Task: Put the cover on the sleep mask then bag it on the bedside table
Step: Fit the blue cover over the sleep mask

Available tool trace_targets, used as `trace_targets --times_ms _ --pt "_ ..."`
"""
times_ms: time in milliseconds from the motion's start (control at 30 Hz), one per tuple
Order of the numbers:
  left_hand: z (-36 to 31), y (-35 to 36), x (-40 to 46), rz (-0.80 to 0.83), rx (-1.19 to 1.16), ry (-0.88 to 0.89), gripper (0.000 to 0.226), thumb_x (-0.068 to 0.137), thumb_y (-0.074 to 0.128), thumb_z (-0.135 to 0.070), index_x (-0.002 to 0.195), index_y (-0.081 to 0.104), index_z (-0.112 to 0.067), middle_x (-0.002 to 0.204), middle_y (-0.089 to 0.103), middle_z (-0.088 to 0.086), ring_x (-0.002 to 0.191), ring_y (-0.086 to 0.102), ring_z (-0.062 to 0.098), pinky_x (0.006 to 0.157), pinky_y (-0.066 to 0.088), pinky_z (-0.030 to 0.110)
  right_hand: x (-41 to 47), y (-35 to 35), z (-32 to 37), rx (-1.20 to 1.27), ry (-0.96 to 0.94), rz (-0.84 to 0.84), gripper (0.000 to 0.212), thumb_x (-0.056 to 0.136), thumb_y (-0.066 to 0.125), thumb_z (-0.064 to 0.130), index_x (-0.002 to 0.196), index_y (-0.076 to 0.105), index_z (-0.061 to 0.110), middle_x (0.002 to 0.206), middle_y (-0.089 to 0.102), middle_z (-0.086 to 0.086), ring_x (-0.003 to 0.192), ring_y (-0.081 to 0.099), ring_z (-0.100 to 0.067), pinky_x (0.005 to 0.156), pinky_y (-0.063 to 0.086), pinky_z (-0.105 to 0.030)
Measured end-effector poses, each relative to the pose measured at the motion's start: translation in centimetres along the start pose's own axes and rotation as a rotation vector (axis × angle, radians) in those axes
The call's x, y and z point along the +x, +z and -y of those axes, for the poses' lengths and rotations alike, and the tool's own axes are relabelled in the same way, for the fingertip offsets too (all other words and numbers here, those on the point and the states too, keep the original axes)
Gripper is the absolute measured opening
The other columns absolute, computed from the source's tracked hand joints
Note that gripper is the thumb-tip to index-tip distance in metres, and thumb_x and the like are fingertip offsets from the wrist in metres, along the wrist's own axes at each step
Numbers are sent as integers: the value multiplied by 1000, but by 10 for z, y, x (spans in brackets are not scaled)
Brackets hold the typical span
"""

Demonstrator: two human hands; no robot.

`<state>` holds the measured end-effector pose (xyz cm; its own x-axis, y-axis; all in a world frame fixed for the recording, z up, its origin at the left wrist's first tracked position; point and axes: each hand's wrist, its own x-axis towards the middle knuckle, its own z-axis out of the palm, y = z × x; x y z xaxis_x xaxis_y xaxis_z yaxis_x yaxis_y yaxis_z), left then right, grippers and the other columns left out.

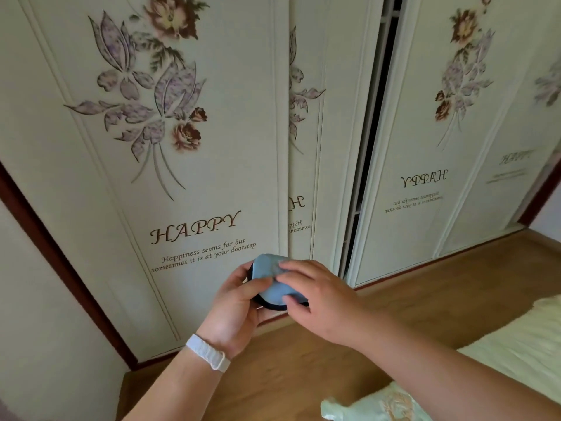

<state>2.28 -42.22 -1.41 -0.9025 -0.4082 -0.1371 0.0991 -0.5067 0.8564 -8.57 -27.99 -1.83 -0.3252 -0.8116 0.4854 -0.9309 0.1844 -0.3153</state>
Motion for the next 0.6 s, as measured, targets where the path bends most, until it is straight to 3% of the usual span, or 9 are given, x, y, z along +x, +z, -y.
trace_targets --times_ms 267,500,600 --pt "-8 -7 86 89 39 -61 40 85 59 5 124 56 -4 103 68 18 88 68 31 68 61 36 42 10 -50 -65 88 31 37 91 56 28 127 55 21 138 47 6 123 41 -12 101 38 -29" --pt "-2 17 177 164 129 -116 53 78 65 1 130 52 0 126 58 35 105 63 40 86 54 46 72 11 -129 -55 167 17 39 92 55 28 130 53 21 139 46 7 125 39 -11 103 38 -29" --pt "-2 38 222 205 150 -155 58 72 66 -2 129 53 -1 121 62 32 102 65 38 87 55 45 86 6 -167 -26 227 -14 39 90 57 24 129 54 20 137 48 6 122 42 -13 100 41 -30"
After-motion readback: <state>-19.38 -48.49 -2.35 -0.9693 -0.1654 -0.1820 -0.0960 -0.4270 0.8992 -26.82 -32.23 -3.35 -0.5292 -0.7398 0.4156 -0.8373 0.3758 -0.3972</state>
